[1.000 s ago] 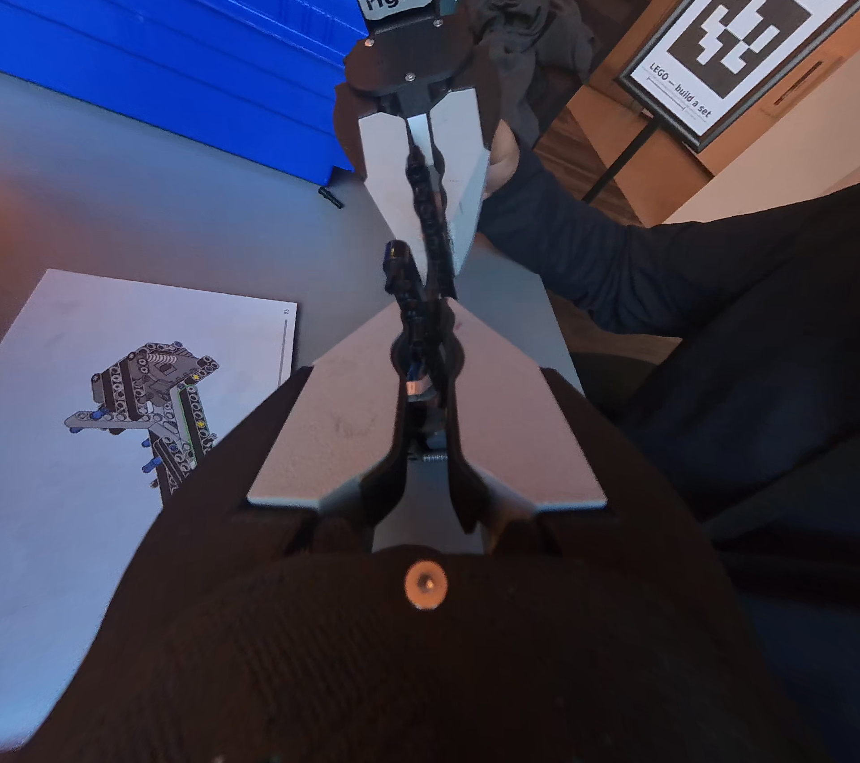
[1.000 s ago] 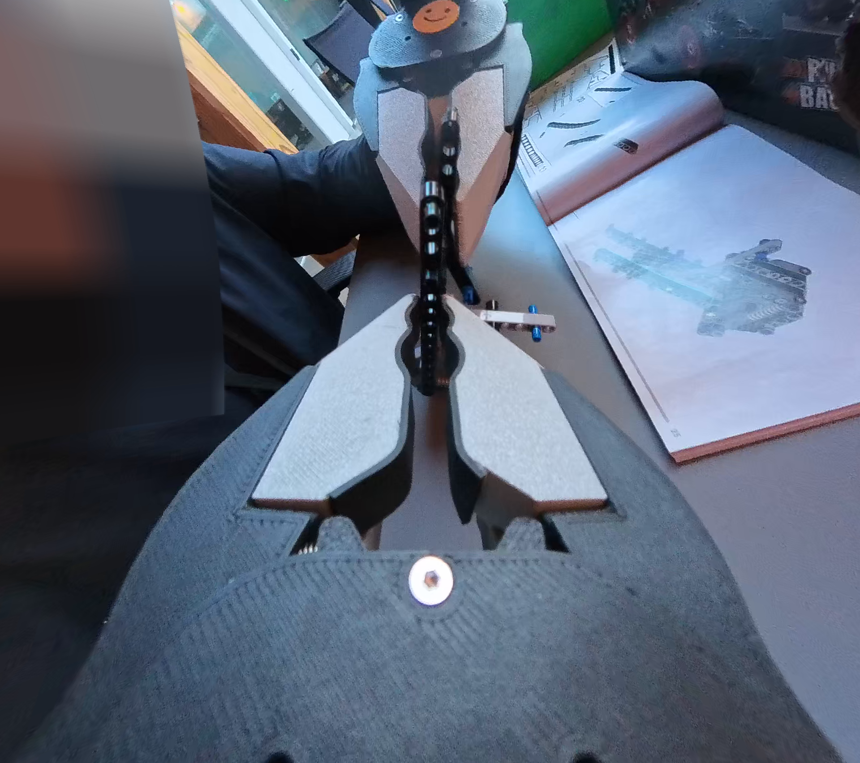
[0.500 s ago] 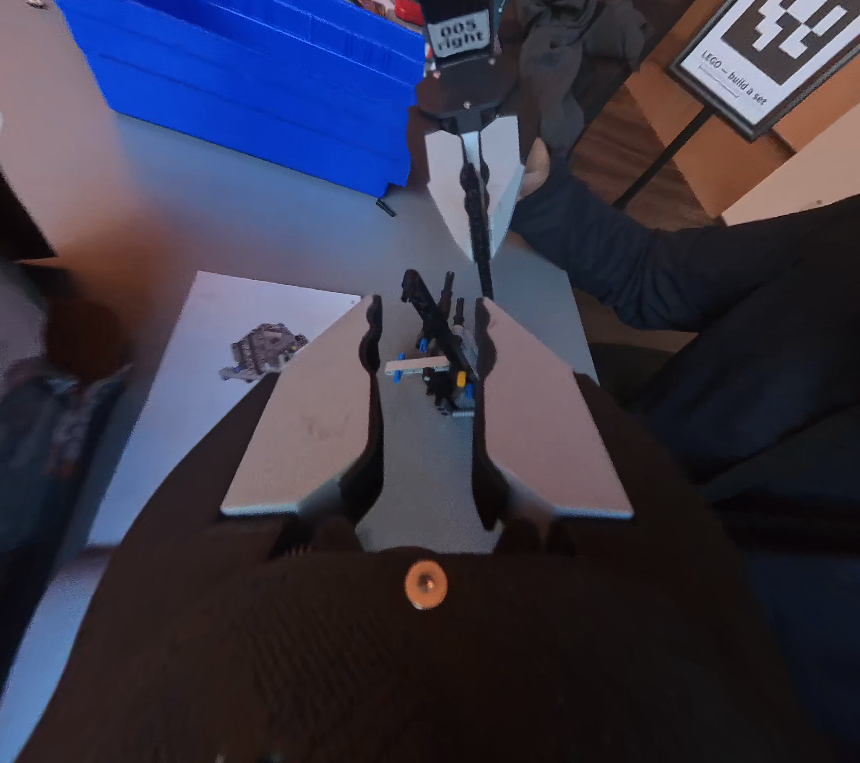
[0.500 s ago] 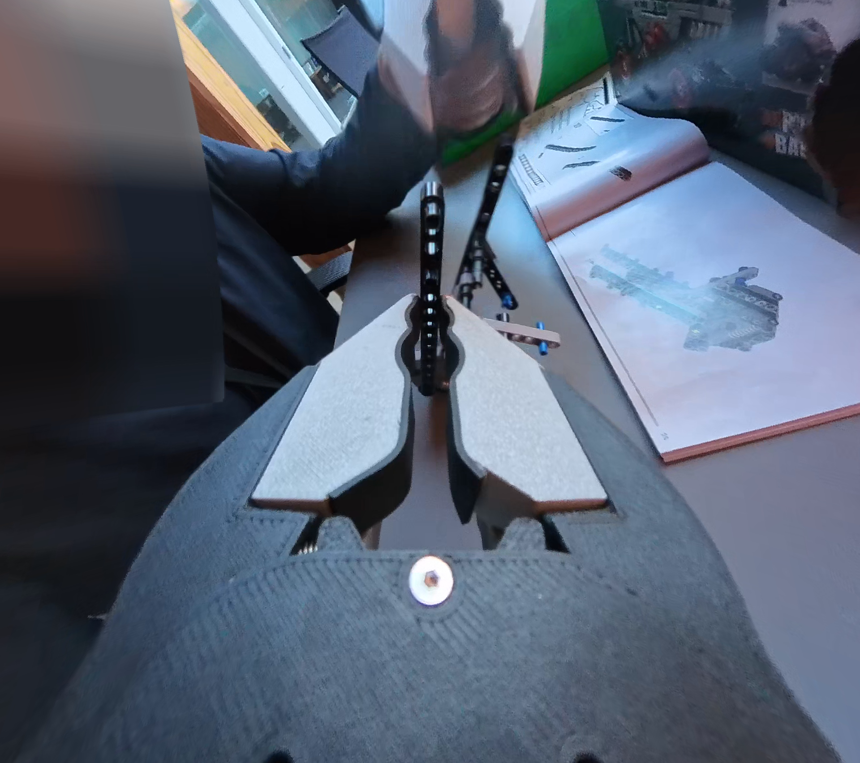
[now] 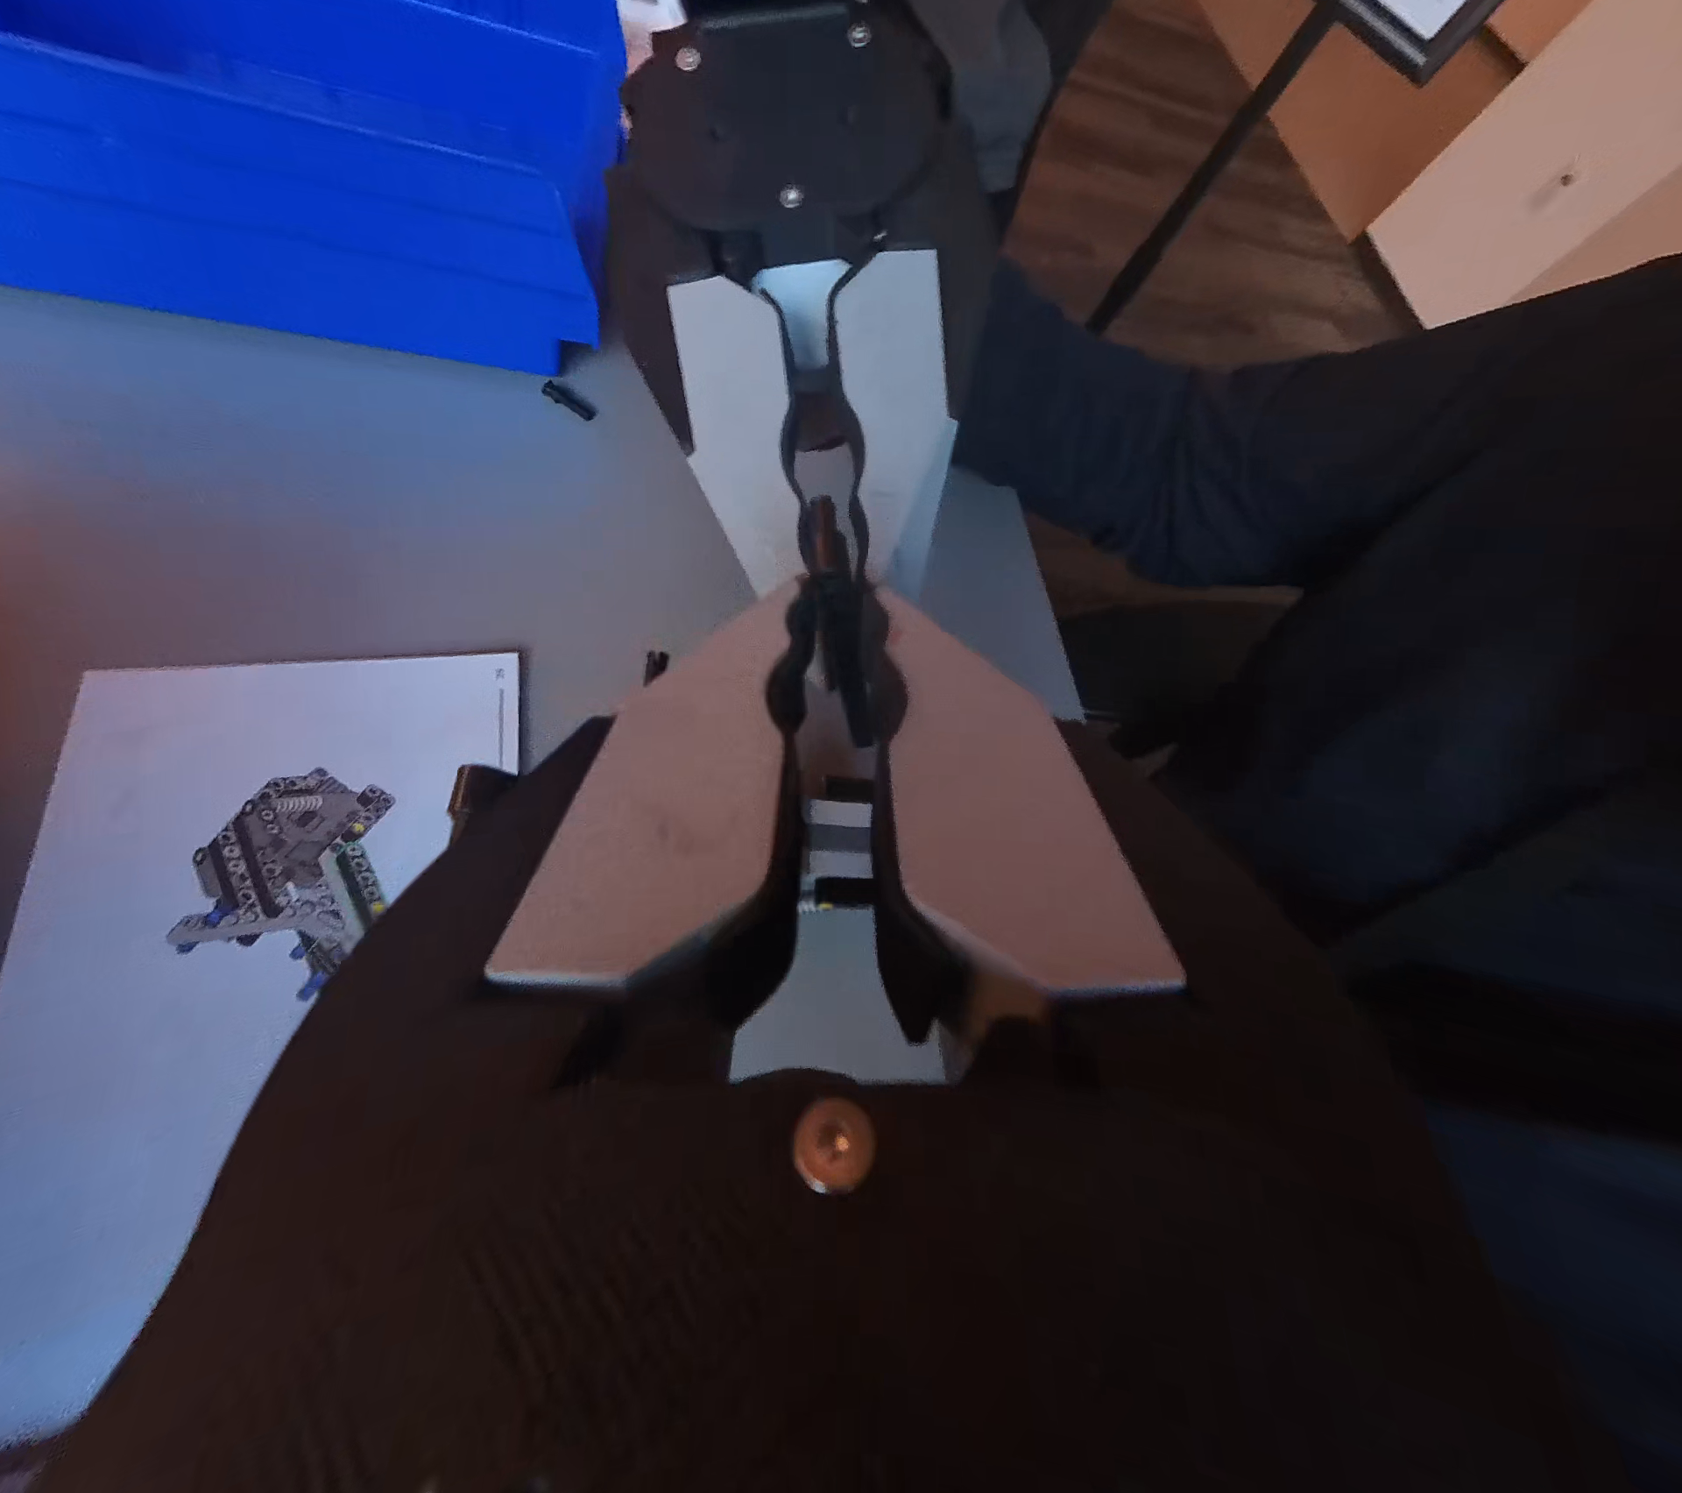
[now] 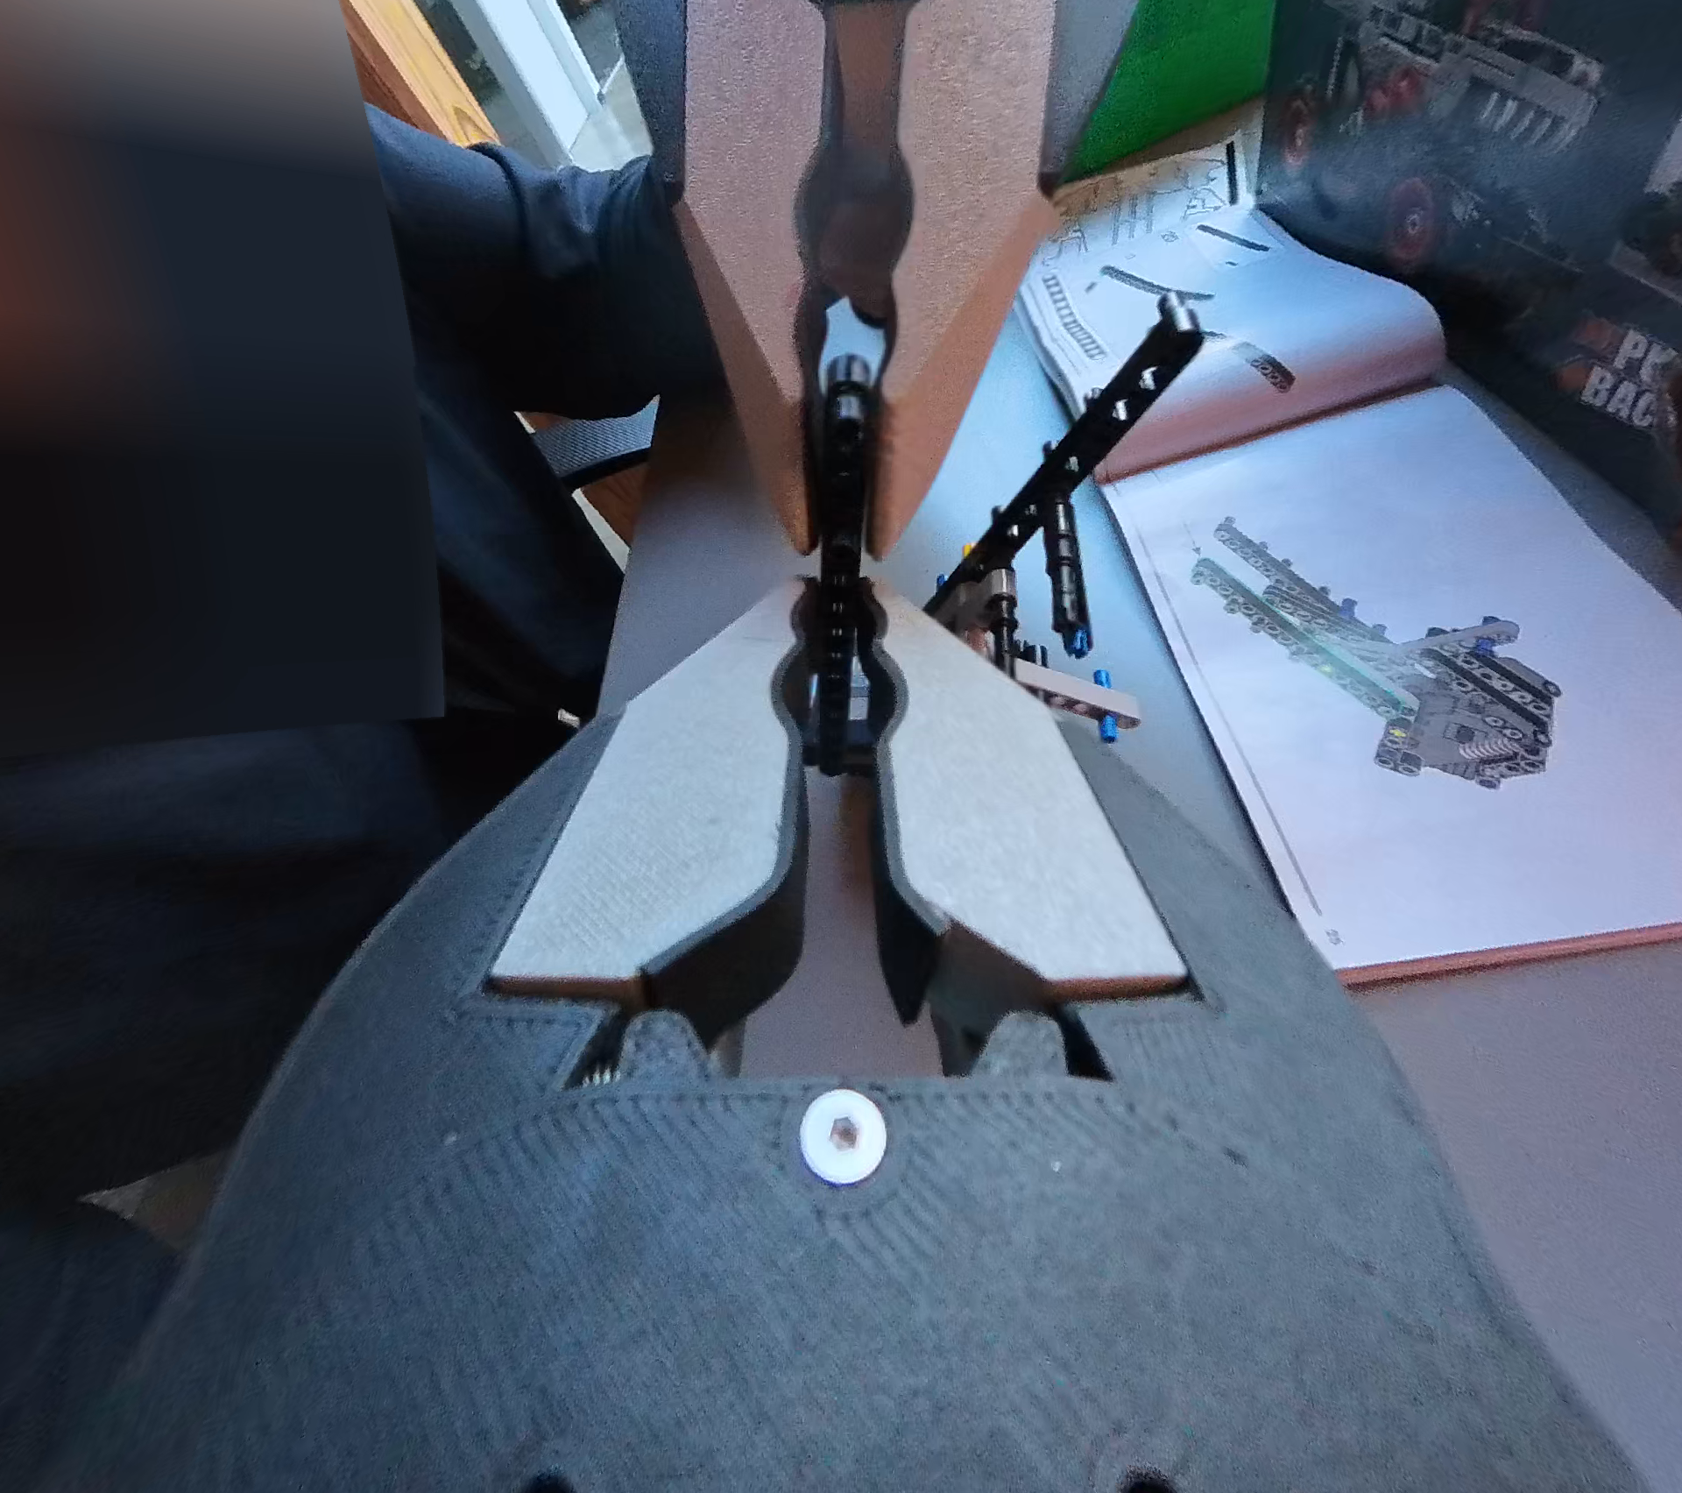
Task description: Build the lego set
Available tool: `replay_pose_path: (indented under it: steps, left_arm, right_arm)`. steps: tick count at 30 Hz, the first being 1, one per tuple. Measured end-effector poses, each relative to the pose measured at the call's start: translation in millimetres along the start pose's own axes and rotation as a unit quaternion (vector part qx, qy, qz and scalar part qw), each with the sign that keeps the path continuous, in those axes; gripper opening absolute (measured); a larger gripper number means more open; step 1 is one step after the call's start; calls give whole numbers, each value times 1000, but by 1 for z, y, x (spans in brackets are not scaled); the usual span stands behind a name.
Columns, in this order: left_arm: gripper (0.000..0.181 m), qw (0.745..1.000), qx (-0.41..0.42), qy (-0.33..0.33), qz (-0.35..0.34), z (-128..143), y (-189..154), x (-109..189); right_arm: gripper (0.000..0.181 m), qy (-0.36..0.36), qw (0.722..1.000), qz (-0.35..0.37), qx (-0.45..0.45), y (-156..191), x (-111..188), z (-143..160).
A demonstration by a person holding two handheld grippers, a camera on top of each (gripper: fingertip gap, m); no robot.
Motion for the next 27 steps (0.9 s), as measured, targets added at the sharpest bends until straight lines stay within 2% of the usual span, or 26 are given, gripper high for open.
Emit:
replay_pose_path:
  steps: [8, 27]
  left_arm:
    - [6, 996, 70, -58, 19, -3, 15, 3]
    - [6, 986, 125, -112, 22, -4, 25, 6]
  right_arm:
    - [7, -55, 998, 16, -11, -6, 12, -5]
    - [4, -140, 988, -1, -61, -18, 18, -10]
Point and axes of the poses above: each gripper's, where its closed fingertips meet, x back along the fingers, z out of its underside, y = z × x across the jaws, the point moved 7 cm from there along x, back along the fingers, and after that the axes turned 5 degrees about -z, right-handed, at the moved point
